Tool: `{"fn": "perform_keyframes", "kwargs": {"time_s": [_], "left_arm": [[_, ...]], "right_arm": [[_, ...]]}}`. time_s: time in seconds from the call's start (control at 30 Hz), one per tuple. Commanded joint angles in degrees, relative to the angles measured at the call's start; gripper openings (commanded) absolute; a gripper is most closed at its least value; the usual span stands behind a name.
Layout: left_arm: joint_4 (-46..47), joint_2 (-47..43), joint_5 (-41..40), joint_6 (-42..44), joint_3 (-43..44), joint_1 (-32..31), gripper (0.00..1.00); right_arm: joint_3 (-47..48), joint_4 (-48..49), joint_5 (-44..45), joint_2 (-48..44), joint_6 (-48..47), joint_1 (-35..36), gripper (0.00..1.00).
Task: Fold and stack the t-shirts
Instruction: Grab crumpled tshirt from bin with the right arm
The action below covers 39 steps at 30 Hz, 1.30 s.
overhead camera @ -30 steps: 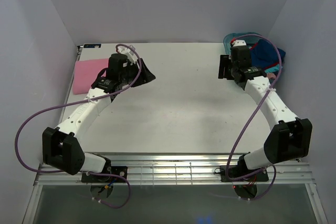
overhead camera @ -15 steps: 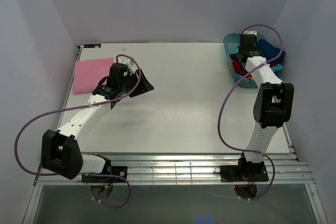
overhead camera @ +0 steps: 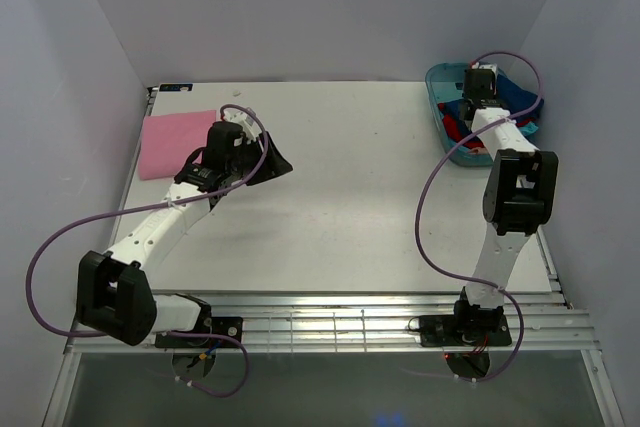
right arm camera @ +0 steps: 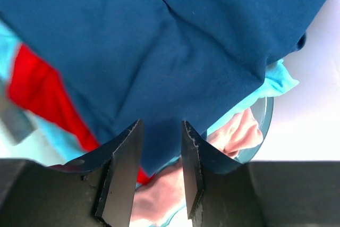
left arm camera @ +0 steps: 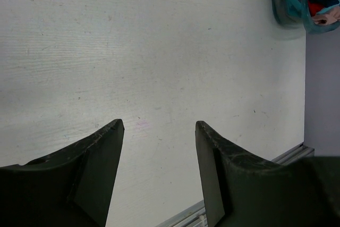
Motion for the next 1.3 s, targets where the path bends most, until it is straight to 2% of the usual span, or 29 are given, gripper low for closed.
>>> {"fn": "perform_keyframes", "kwargs": {"time_s": [0.0, 0.2, 0.43, 0.6, 0.7, 0.73, 0.83, 1.0, 1.2, 1.27], "left_arm": [[1.09, -3.50, -0.71, 0.53, -1.11, -0.06, 0.66], [1.00, -4.47, -0.89, 0.36, -2.08, -0.06, 0.67], [1.27, -3.51, -0.71, 0.44, -1.90, -0.06, 0.66], [1.62, -3.06, -0.36, 0.18, -1.81, -0.06, 0.66], [1.53, -3.24, -0.62, 0.36, -1.81, -0.06, 0.66], [1.36, -3.41, -0.71, 0.44, -1.73, -0.06, 0.66], [1.09, -3.68, -1.15, 0.62, -1.99, -0.06, 0.66], [0.83, -4.29, -1.24, 0.71, -2.52, -0.06, 0.66], [0.74, -5.00, -1.68, 0.88, -2.69, -0.06, 0.66], [1.00, -4.91, -1.50, 0.53, -2.96, -0.06, 0.66]], "right_arm": [[2.02, 1.55, 0.01, 2.17, -0.44, -1.44, 0.41], [2.55, 0.40, -1.93, 4.20, 0.26, -1.62, 0.43], [3.07, 0.31, -5.62, 3.41, 0.70, -1.71, 0.54], [5.61, -1.79, -6.15, 5.78, 1.05, -1.71, 0.54], [5.80, -2.67, -6.41, 7.10, 1.41, -1.71, 0.48], [5.71, -2.76, -6.41, 7.36, 1.41, -1.71, 0.39], [6.15, -3.46, -6.50, 7.89, 1.23, -1.71, 0.25], [6.68, -4.69, -7.29, 7.72, 1.84, -1.79, 0.08], [10.27, -8.20, -9.48, 2.28, 3.60, -1.45, 0.08], [12.20, -9.96, -10.01, -3.42, 3.95, -0.74, 0.08]]}}
